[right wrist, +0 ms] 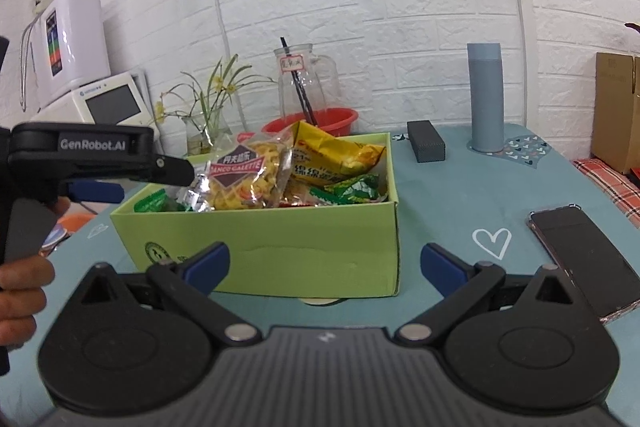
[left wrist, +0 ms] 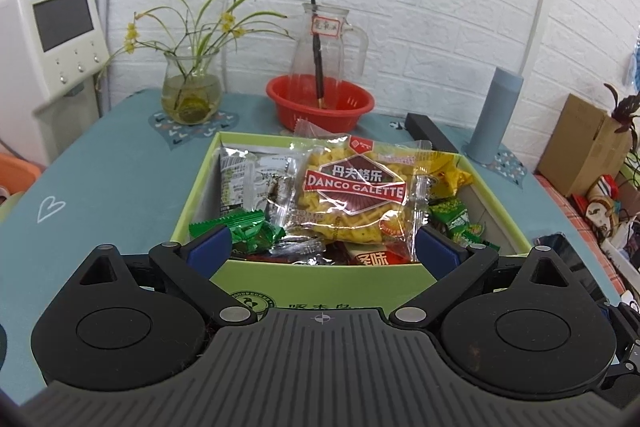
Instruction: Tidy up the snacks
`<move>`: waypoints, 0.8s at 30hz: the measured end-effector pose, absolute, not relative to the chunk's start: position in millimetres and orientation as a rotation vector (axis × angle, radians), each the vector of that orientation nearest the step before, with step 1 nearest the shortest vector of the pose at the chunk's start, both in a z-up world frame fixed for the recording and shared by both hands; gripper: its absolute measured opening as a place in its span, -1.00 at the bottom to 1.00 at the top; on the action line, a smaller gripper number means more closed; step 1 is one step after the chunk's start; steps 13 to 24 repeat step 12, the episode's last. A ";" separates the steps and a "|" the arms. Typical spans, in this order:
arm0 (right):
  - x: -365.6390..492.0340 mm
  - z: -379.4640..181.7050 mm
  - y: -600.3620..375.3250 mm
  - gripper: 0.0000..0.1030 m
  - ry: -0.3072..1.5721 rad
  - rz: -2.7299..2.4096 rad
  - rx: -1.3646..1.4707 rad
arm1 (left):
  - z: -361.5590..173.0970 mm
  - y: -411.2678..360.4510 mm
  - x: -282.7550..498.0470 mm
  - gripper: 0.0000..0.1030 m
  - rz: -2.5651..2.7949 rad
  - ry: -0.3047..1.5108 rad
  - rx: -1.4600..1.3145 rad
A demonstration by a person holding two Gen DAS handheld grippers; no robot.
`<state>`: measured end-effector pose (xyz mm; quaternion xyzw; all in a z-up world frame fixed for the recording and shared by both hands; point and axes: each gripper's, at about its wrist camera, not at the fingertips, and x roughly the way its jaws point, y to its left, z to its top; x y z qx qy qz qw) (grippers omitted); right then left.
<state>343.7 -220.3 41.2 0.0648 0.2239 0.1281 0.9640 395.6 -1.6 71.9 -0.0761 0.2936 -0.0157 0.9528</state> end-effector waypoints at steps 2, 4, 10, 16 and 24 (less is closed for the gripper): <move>344.4 40.0 -220.8 0.95 0.458 0.259 0.132 | 71.4 -2.9 395.8 0.69 -0.030 0.600 -0.153; 344.7 38.7 -221.0 0.95 0.463 0.260 0.134 | 71.1 -4.0 394.8 0.65 -0.038 0.599 -0.149; 347.4 34.7 -221.8 0.95 0.481 0.260 0.140 | 72.0 -3.5 392.8 0.61 -0.050 0.594 -0.155; 347.9 34.1 -222.1 0.95 0.483 0.260 0.141 | 72.5 -3.0 393.4 0.64 -0.059 0.595 -0.160; 347.9 34.1 -222.1 0.95 0.483 0.260 0.141 | 72.5 -3.0 393.4 0.64 -0.059 0.595 -0.160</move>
